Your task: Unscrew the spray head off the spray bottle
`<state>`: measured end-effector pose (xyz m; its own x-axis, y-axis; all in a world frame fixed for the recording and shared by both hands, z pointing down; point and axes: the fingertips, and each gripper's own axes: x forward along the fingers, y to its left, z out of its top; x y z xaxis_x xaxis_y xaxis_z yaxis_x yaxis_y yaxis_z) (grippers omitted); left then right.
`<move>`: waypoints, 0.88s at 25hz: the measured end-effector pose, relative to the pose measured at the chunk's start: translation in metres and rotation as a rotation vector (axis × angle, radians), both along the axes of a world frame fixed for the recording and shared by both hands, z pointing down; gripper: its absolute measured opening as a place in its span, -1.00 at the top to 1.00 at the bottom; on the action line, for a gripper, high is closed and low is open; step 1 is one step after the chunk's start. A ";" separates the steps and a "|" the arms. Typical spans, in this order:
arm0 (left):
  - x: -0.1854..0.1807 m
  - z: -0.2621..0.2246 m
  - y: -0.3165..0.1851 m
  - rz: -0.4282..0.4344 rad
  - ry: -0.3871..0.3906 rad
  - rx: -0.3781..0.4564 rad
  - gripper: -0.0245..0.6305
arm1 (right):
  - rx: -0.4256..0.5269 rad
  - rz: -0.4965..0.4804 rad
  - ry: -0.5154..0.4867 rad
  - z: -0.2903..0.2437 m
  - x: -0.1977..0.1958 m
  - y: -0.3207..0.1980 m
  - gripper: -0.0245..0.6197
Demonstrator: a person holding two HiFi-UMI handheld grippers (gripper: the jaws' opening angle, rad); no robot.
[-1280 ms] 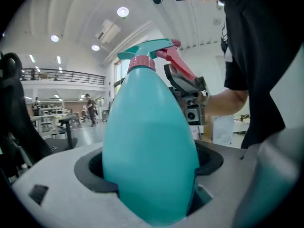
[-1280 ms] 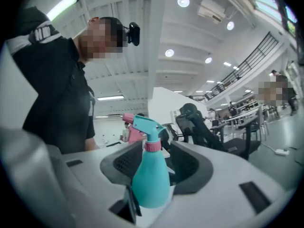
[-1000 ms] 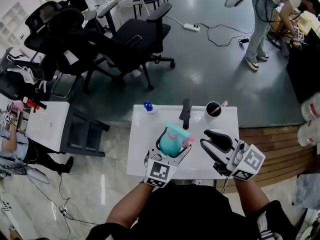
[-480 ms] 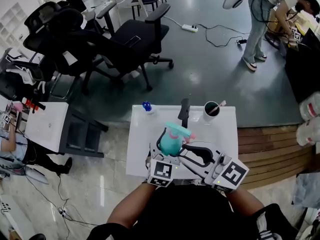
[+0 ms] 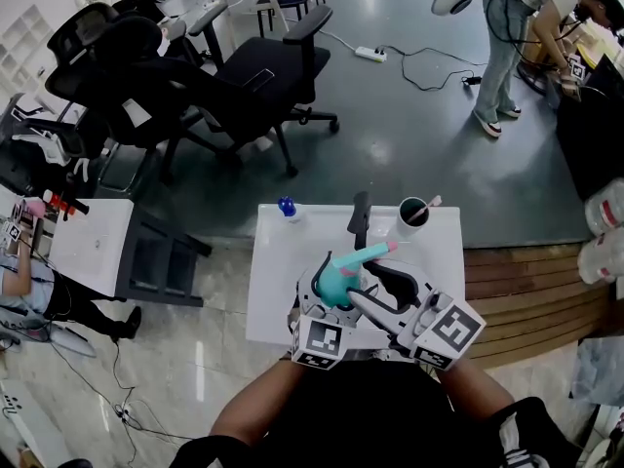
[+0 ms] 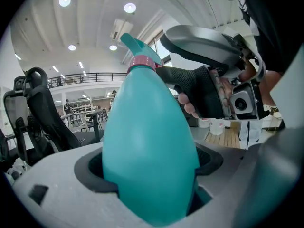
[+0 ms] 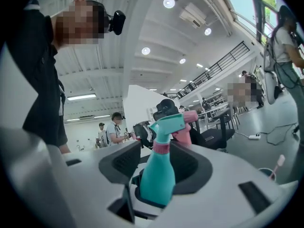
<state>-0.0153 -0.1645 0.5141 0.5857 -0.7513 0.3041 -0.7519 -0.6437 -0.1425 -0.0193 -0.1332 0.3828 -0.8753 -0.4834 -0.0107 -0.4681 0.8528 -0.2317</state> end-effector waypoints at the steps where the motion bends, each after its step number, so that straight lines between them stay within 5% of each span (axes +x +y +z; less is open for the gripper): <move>1: 0.001 0.003 0.001 0.002 -0.006 -0.002 -0.50 | -0.004 0.004 0.003 0.000 -0.001 -0.001 0.30; 22: 0.019 -0.001 0.012 0.071 -0.039 0.028 -0.50 | -0.011 0.024 0.005 0.000 -0.001 -0.012 0.47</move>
<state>0.0040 -0.1522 0.5133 0.6254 -0.7171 0.3076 -0.6983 -0.6903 -0.1896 -0.0199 -0.1453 0.3823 -0.8634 -0.5045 -0.0009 -0.4897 0.8385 -0.2389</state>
